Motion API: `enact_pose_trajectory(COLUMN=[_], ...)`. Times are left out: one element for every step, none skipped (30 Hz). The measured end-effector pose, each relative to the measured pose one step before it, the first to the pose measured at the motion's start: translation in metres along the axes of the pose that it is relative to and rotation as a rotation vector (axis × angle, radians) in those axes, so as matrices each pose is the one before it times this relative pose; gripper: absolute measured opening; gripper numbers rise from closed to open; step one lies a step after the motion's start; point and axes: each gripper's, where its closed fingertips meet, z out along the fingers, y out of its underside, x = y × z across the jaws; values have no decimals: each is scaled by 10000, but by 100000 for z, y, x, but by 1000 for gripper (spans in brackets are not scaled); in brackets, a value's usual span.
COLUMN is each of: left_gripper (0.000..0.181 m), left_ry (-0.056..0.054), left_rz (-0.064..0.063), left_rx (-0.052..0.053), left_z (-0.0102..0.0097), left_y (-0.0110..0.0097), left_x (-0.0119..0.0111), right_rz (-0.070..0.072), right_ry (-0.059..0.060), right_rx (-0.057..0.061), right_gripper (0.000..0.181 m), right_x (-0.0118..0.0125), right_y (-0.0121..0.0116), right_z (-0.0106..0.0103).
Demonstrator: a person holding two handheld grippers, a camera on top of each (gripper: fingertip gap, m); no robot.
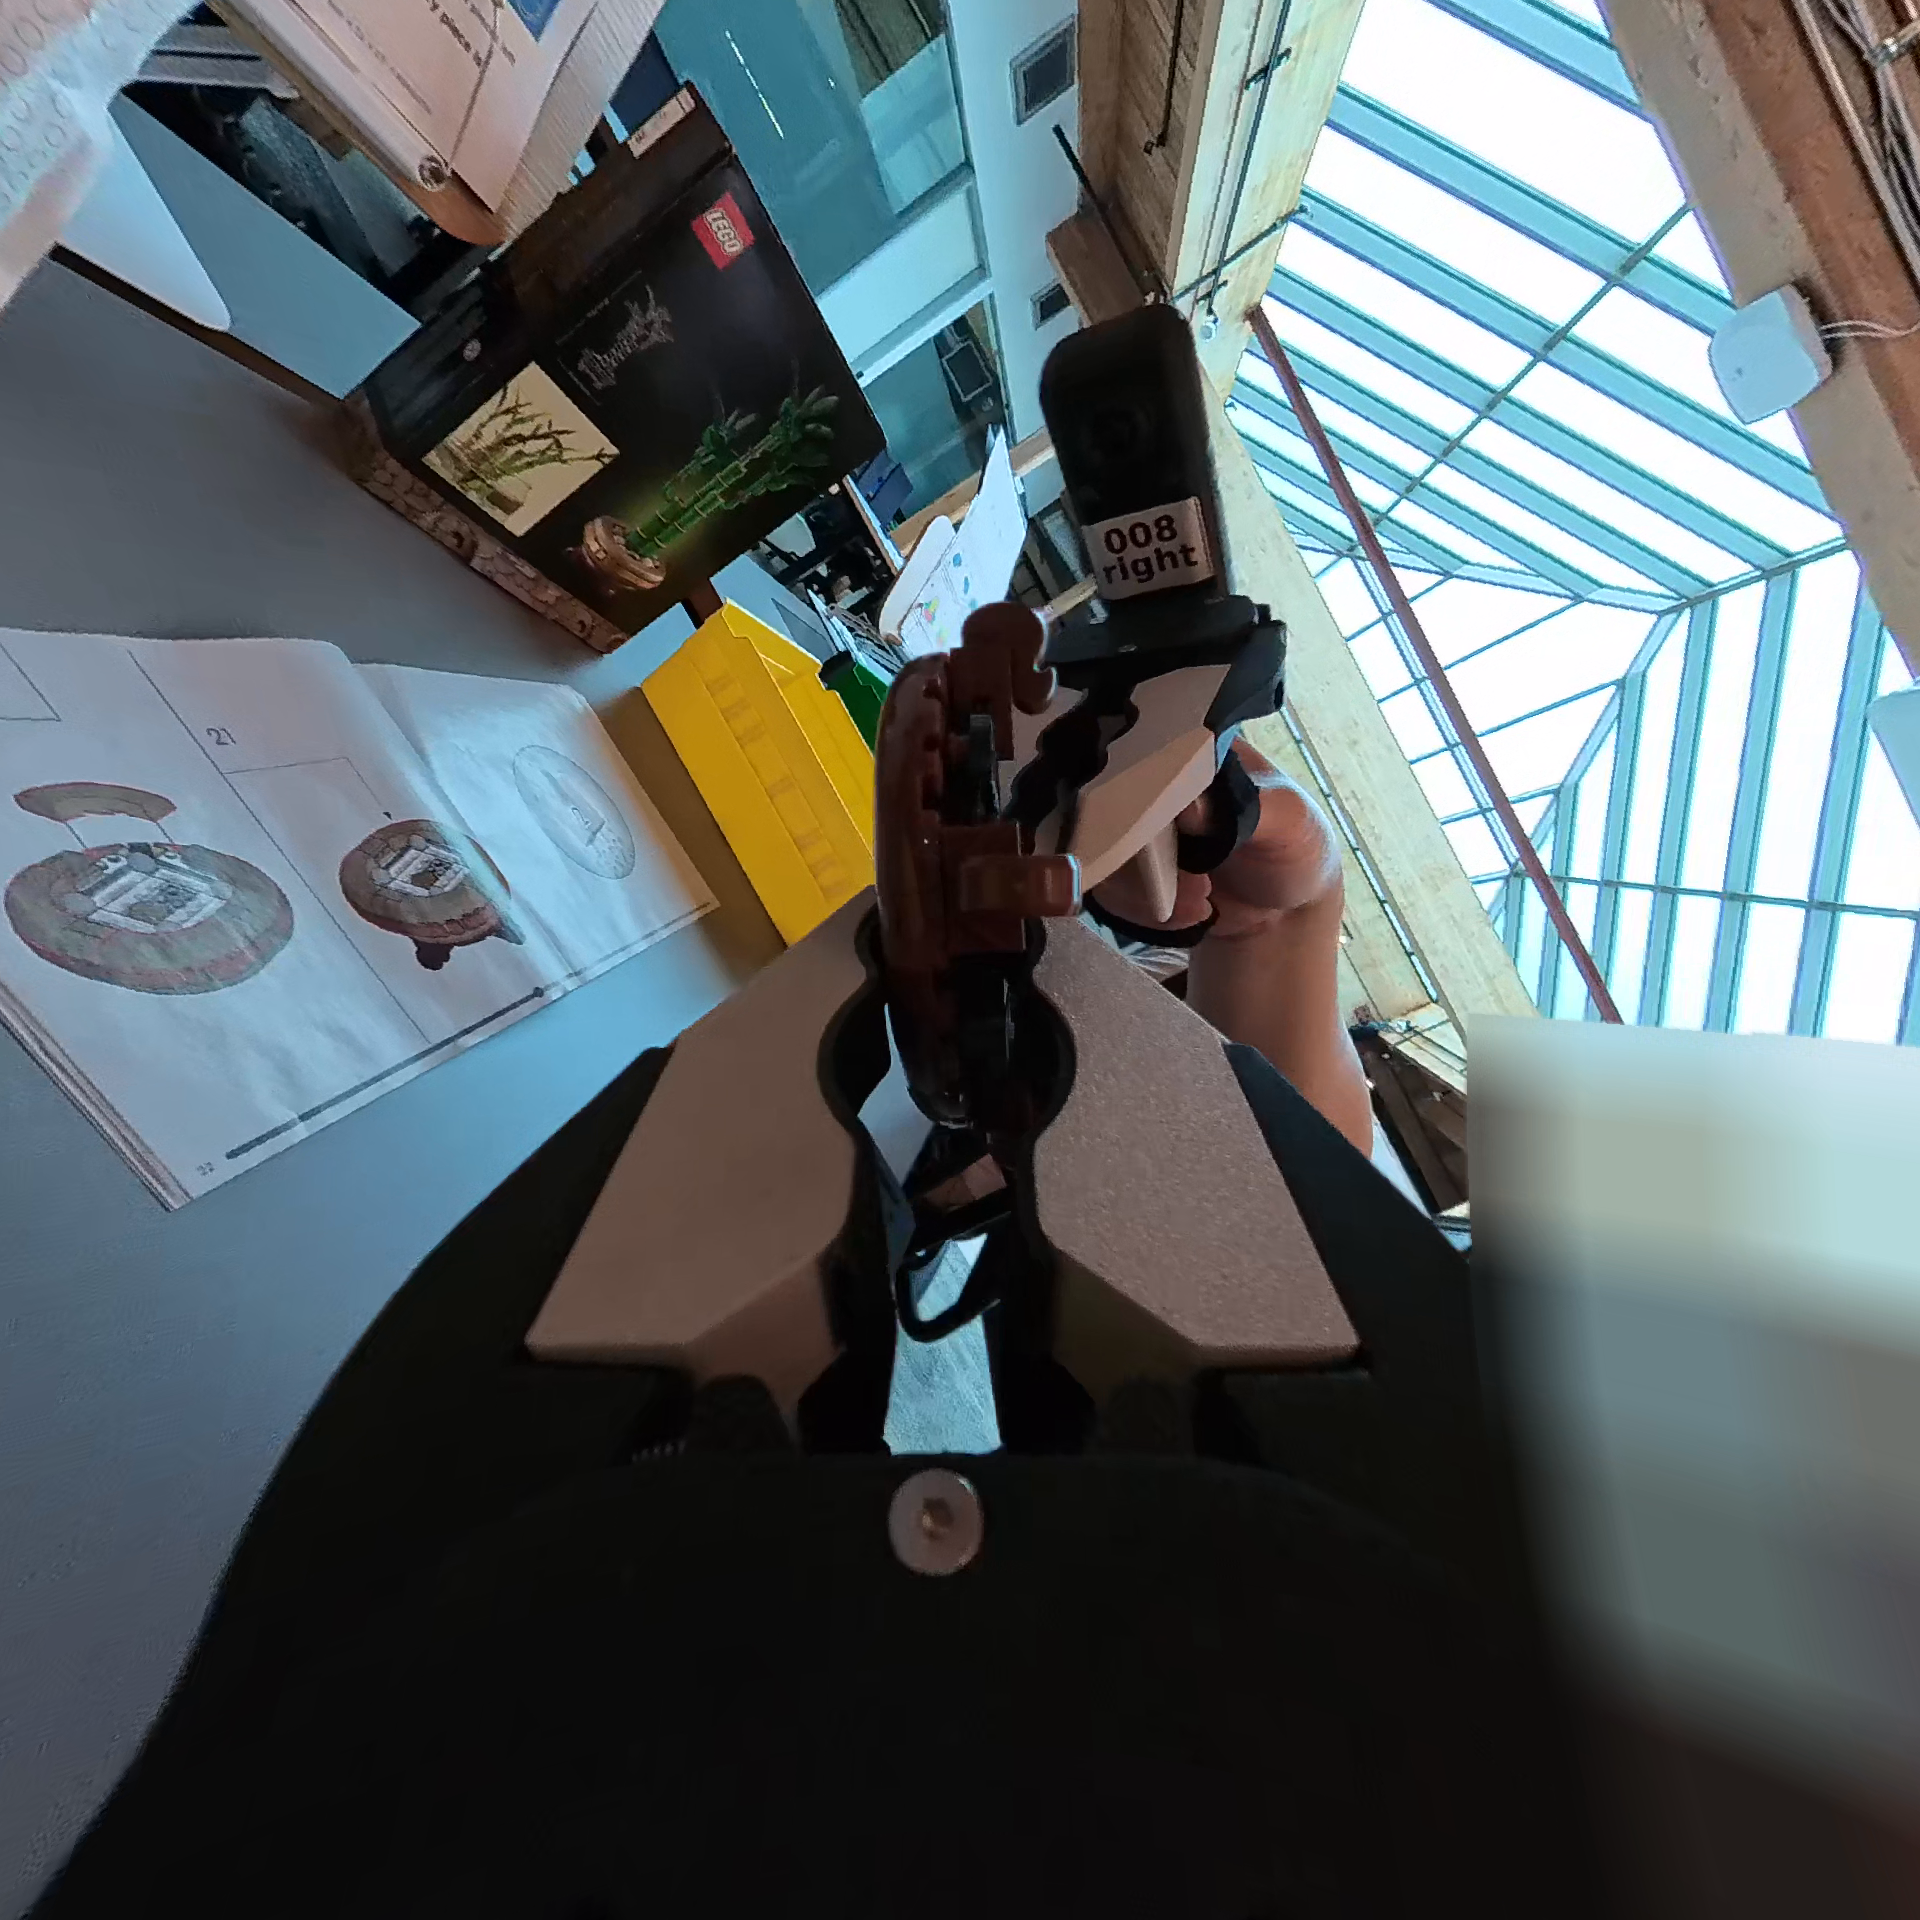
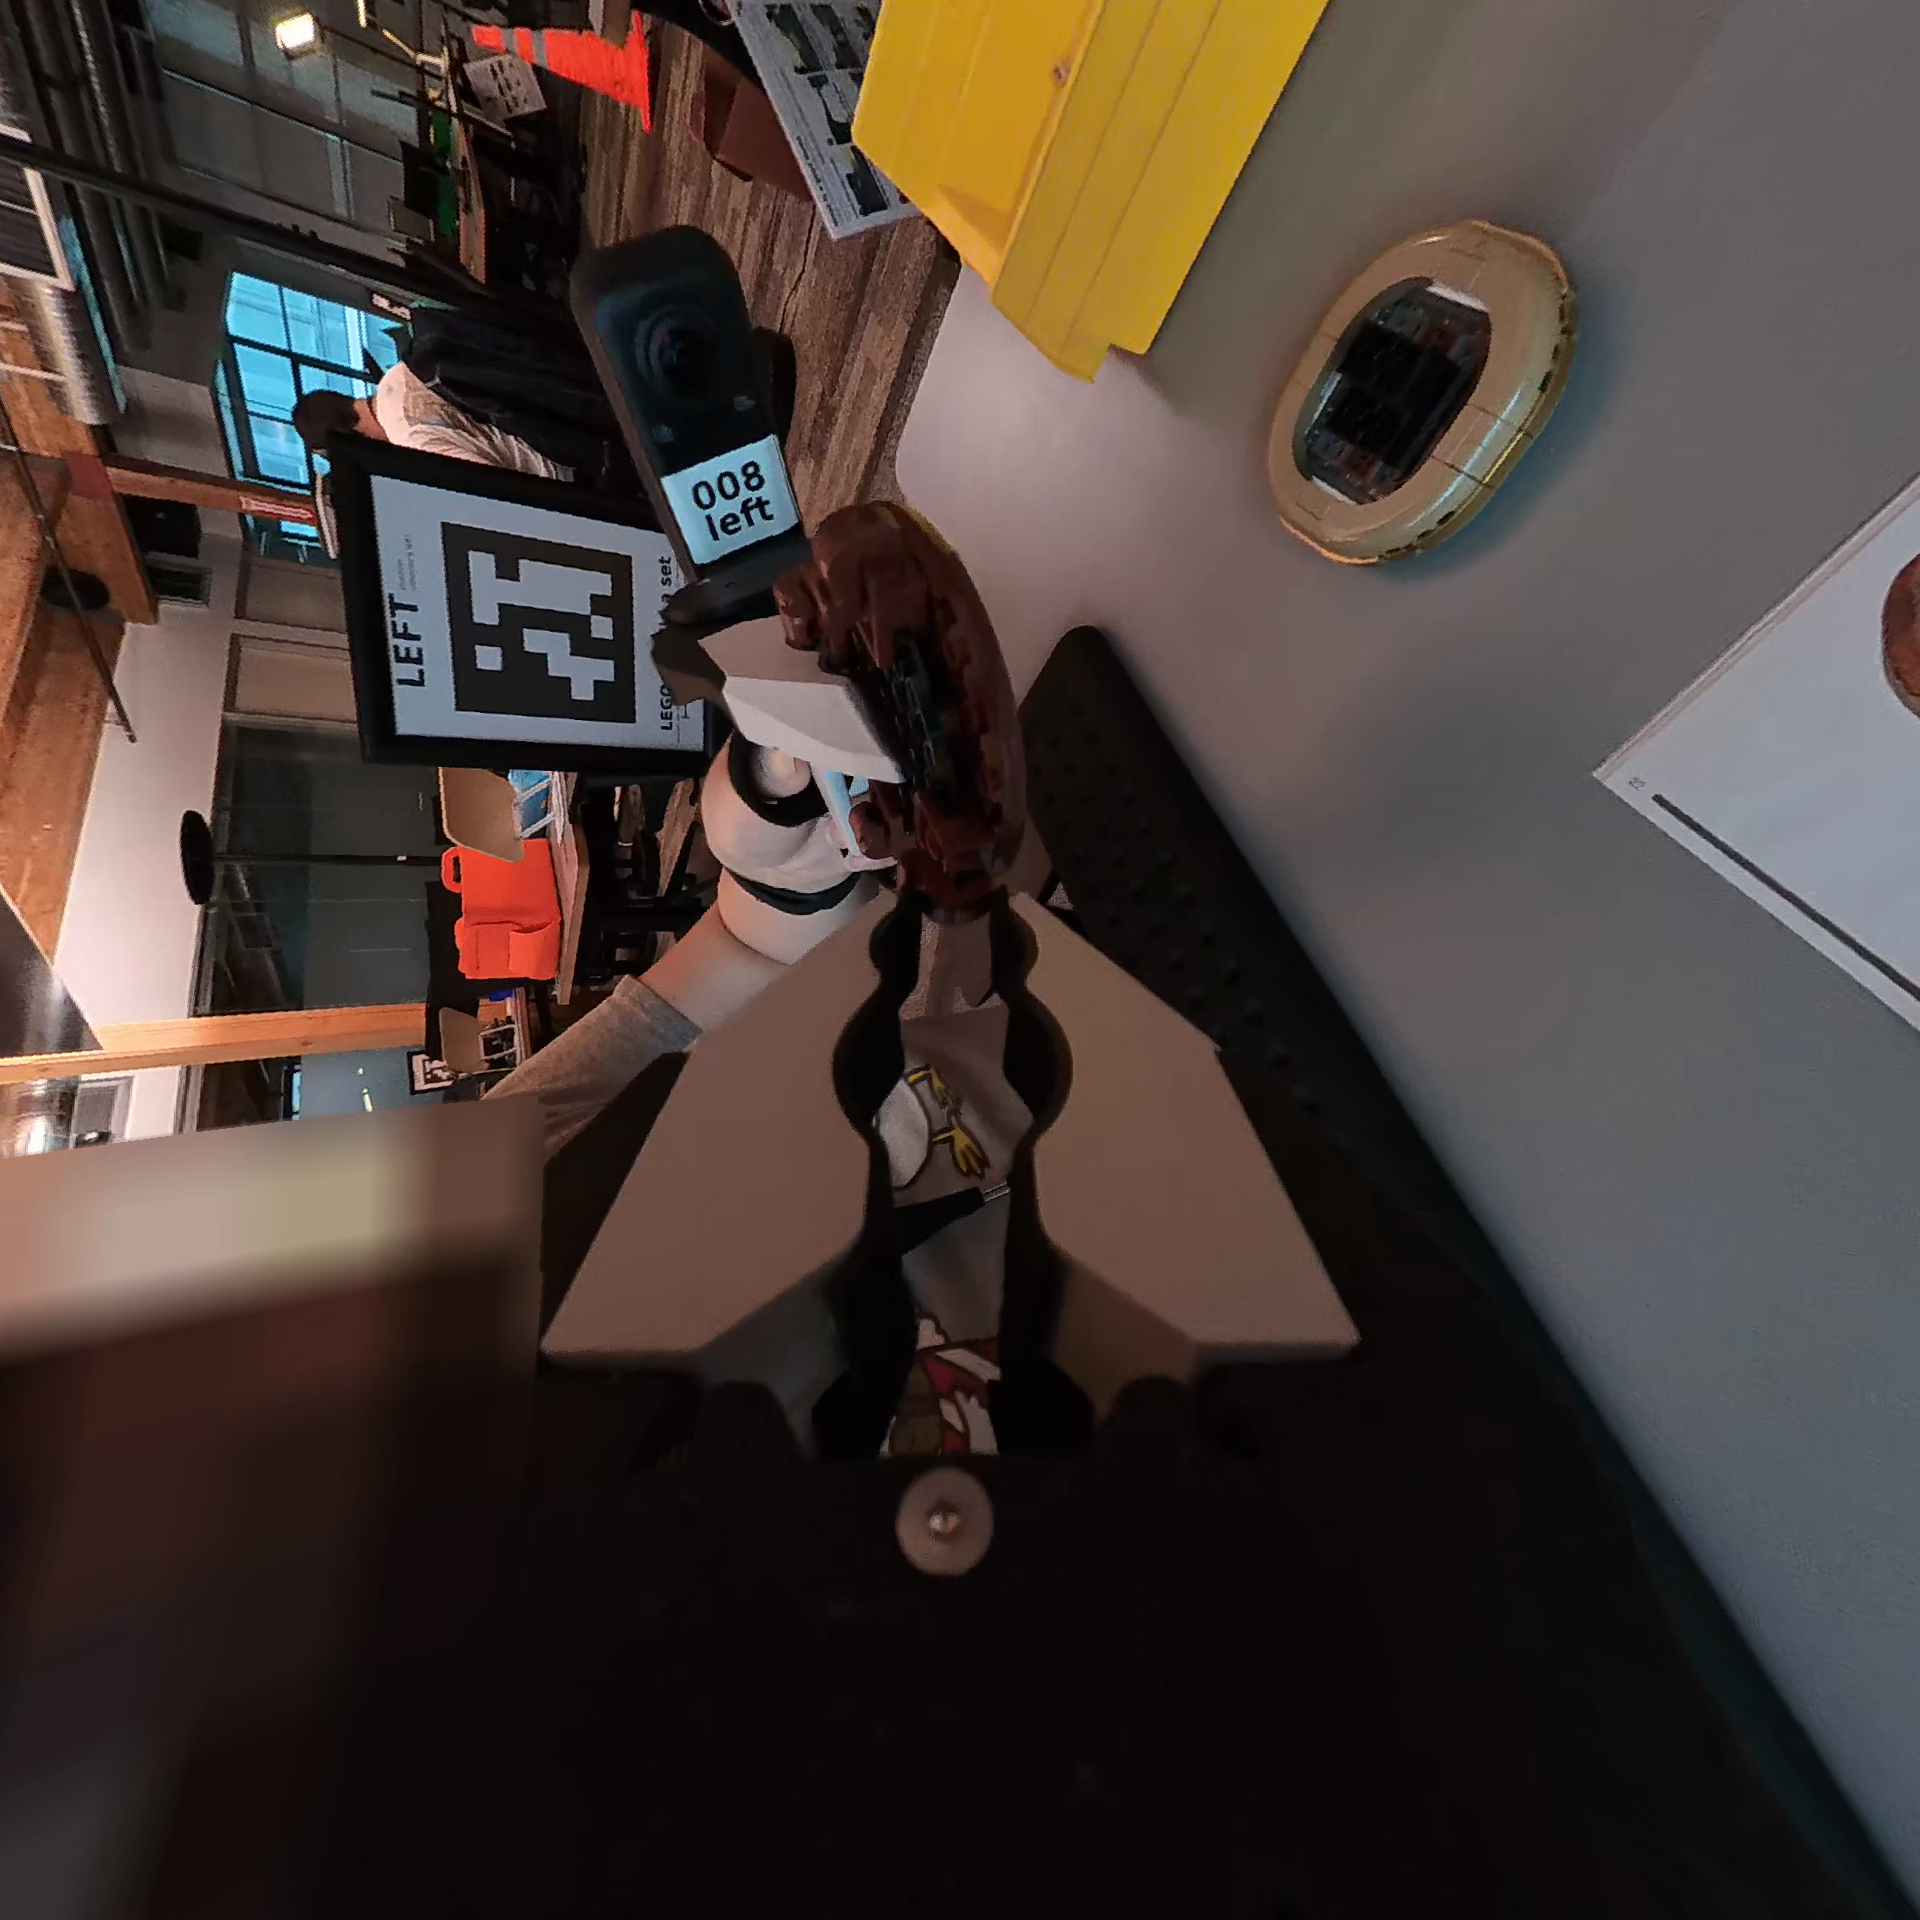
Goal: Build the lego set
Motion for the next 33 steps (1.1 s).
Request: enact_pose_trajectory(left_gripper=[15, 16, 16, 16, 16, 16, 16, 16, 16, 16, 16, 16, 16, 16, 16, 16, 16, 16, 16, 16, 16, 16, 16, 16, 16, 16, 16, 16, 16, 15, 16, 16, 16], left_ry=[-129, -117, -61, -21, -10, -26, -29, -25, -26, -26, -39, -53, -34, -7, 16, 18, -6, -31, -36, -42, -40, -24, -11, -9, -17, -37, -43, -6, -22, 2, 13, 5, -15], left_rz=[87, 66, 8, -35, -39, -14, 0, 3, 23, 8, 16, 27, 6, -33, -55, -52, -5, -4, 5, 25, 24, 18, 25, 77, 96, 41, 10, -4, -36, -37, 30, 63, 53], left_rx=[119, 138, 140, 159, 159, 99, 81, 74, 80, 96, 78, 83, 109, 136, 136, 110, 78, 85, 107, 73, 54, 43, 31, 21, 24, 94, 119, 100, 109, 99, 42, 4, -67], left_z=[7, 6, -6, 3, 8, 14, 29, 17, 8, 12, 1, 21, 0, -18, -22, -31, -16, -16, -13, 0, 16, 11, 16, 8, -2, -20, -15, 40, 48, 47, 61, 26, 19], left_y=[-117, -124, -149, -171, -185, -117, -89, -66, -70, -90, -91, -85, -127, -158, -169, -137, -104, -103, -127, -94, -61, -46, -42, -9, -30, -99, -109, -111, -118, -115, -73, -56, 32], left_x=[-133, -101, -53, -46, -59, -78, -82, -46, -10, -20, -48, -70, -74, -58, -15, -18, -26, -54, -74, -75, -85, -81, -54, -30, -16, -35, -40, -18, -51, -25, 7, 0, -48], right_rz=[-38, -22, -17, -18, -39, -67, -76, -49, -7, 18, 21, -4, -37, -43, -34, -25, -24, -18, 3, -2, -15, -25, -33, -27, -17, -9, 6, 4, 6, -29, -35, -58, -96], right_ry=[121, 86, 31, 5, 37, 101, 111, 73, 26, -2, 15, 57, 65, 46, 16, 2, 13, 18, 12, 21, 31, 25, 20, 3, -11, -24, -26, -67, -26, -25, -13, 1, 41], right_rx=[120, 124, 129, 175, 199, 128, 98, 57, 67, 88, 74, 86, 108, 141, 146, 121, 105, 114, 133, 102, 82, 58, 14, 60, 55, 105, 126, 113, 137, 126, 111, 30, -47], right_gripper=[12, 11, 12, 12, 11, 11, 11, 11, 11, 11, 11, 11, 11, 11, 11, 11, 11, 11, 11, 11, 11, 11, 11, 11, 11, 11, 12, 12, 12, 11, 11, 11, 11], right_x=[145, 99, 45, -7, -6, 63, 69, 41, 21, 2, 32, 72, 42, -7, -50, -53, -8, 19, 29, 60, 79, 62, 59, 49, 18, 12, 5, -44, 16, -10, -29, -3, 58], right_y=[-158, -158, -171, -248, -245, -150, -123, -72, -103, -127, -111, -127, -160, -190, -204, -166, -139, -133, -131, -94, -88, -60, -18, -54, -25, -62, -99, -141, -189, -185, -194, -59, 41], right_z=[19, 14, -2, -39, -28, 13, 5, 7, -15, -4, 15, 20, 40, 34, 31, 35, 34, 46, 64, 66, 56, 47, 38, 17, 20, 58, 67, 59, 37, 17, -6, 5, 20])
